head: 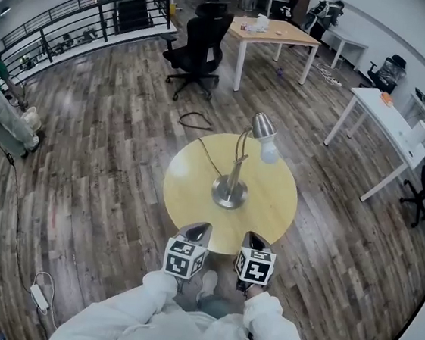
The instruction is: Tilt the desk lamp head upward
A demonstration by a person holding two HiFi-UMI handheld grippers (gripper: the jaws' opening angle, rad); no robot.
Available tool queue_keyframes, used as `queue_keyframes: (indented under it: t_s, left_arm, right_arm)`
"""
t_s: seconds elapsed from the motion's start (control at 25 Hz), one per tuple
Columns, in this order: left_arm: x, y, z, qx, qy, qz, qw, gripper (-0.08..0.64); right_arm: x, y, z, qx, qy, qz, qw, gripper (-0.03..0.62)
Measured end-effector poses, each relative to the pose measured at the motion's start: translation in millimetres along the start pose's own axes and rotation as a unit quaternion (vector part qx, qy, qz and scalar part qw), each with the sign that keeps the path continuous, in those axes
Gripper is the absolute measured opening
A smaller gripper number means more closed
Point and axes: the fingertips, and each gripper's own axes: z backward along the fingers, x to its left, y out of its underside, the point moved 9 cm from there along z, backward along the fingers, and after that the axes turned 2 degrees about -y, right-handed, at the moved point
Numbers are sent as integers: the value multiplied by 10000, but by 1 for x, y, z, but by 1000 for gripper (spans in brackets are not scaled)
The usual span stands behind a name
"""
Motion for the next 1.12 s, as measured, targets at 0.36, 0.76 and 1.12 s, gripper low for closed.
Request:
queue_keyframes:
  t_s: [0.36, 0.76, 1.12]
  left_arm:
    - [-32, 53, 104, -62, 159, 123, 9998, -2]
    - [-67, 78, 159, -196, 102, 185, 9996, -2]
    - [-95, 79, 159, -230, 90, 198, 9995, -2]
  right_arm:
    - [34, 75, 101, -61, 204, -472, 9987, 12]
    - [52, 98, 160, -364, 122, -375, 9986, 12]
    - [49, 96, 175, -405, -68, 67, 9991, 12]
